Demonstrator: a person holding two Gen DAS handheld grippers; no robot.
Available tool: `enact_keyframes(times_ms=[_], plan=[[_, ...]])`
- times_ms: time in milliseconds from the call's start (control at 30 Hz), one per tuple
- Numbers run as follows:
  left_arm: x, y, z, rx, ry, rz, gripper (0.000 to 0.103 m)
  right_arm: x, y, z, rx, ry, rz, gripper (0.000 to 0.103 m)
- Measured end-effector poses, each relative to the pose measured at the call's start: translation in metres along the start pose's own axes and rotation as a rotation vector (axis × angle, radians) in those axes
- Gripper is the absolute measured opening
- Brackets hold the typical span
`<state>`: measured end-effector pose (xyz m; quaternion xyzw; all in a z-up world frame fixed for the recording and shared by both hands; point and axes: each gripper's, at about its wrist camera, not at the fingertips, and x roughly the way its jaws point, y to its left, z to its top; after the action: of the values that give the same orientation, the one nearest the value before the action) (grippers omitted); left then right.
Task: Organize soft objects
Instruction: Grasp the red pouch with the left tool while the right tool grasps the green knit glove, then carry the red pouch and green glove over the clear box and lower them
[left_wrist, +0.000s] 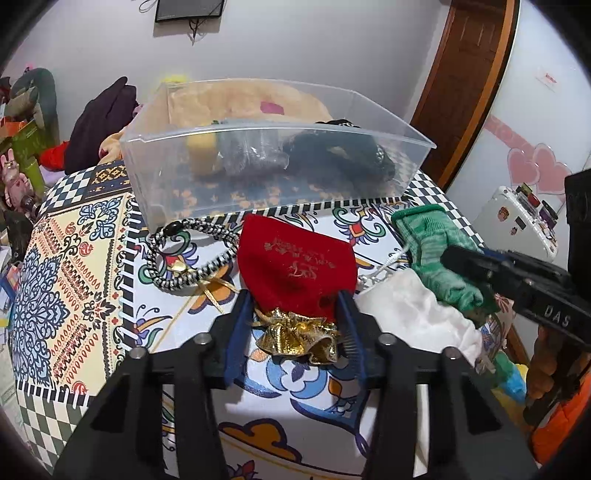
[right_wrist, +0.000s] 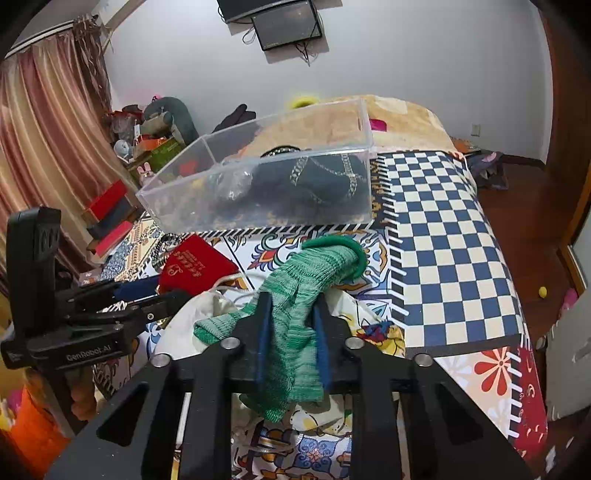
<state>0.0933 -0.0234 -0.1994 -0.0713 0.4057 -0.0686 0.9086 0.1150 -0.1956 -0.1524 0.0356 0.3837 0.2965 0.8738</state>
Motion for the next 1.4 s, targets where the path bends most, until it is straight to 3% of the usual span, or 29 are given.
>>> enact_keyframes(times_ms=[167, 533, 767, 1167, 1400], plan=[[-0.009, -0.003, -0.001, 0.013, -0.027, -0.001, 0.034, -0.008, -0.001, 0.003, -0.001, -0.031, -0.002, 0.013], [-0.056, 0.002, 0.015, 0.014, -0.15, -0.015, 0.033, -0.038, 0.006, 0.026, -0.029, -0.131, -0.008, 0.013], [-0.082, 0.006, 0.042, 0.033, -0.252, 0.019, 0.033, -0.043, 0.021, 0.055, -0.072, -0.208, 0.0, 0.013], [-0.096, 0.025, 0.091, 0.022, -0.371, 0.087, 0.033, -0.028, 0.047, 0.092, -0.144, -0.292, 0.018, 0.013], [-0.076, 0.044, 0.117, -0.018, -0.373, 0.136, 0.033, -0.01, 0.052, 0.11, -0.145, -0.286, 0.01, 0.013]])
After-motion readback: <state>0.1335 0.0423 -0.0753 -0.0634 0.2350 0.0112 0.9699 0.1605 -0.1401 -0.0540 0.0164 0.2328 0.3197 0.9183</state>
